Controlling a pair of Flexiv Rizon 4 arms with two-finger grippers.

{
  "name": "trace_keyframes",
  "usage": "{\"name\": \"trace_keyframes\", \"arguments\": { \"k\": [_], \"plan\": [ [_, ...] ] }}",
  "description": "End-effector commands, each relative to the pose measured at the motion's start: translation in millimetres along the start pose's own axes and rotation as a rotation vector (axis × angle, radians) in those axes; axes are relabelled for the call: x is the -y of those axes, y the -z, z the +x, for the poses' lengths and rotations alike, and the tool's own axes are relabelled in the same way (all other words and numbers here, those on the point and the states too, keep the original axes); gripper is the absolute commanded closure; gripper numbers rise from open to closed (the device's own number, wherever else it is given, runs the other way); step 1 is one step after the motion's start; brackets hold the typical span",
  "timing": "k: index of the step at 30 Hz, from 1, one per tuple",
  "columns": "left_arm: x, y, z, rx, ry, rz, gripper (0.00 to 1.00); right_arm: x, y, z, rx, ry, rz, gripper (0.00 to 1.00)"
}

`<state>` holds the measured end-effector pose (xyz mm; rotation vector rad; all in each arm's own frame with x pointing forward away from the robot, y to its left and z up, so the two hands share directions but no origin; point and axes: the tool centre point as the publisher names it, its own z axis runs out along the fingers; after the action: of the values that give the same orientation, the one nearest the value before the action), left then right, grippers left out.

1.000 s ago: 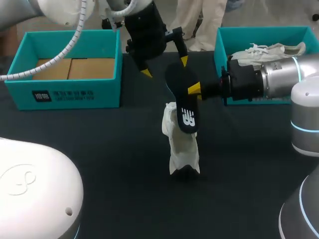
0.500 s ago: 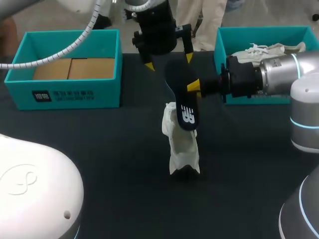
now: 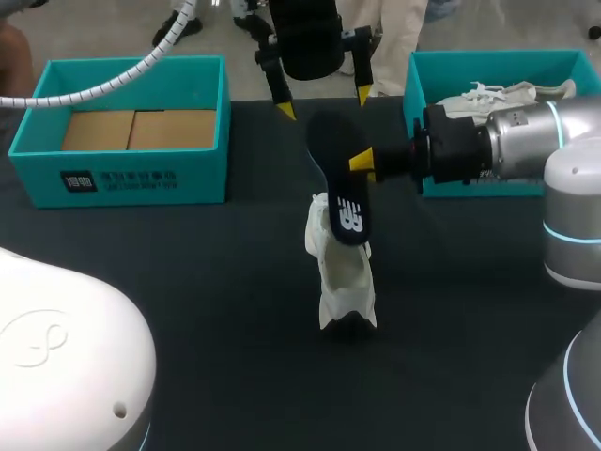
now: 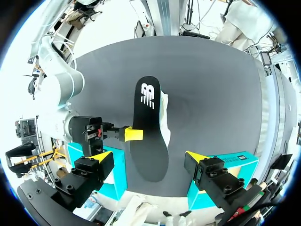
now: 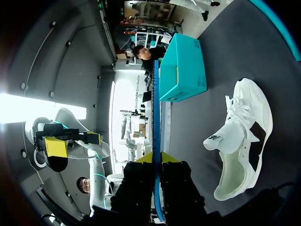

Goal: Take the shoe out of the shoebox, open the shoe tongue, remove and reinsert the insole, then place the shoe into the shoebox

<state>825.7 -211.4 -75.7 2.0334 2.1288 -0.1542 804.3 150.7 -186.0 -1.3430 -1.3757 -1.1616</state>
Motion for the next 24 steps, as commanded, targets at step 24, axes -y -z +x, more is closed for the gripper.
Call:
{"name": "trace_keyframes", "arguments": {
  "k": [24],
  "plan": [
    [-1.9,-5.9,16.8,0.303,-0.015,0.072,0.00,4.1,14.9,7.9,0.013,-0.012,-0.017,1.00]
  ]
}}
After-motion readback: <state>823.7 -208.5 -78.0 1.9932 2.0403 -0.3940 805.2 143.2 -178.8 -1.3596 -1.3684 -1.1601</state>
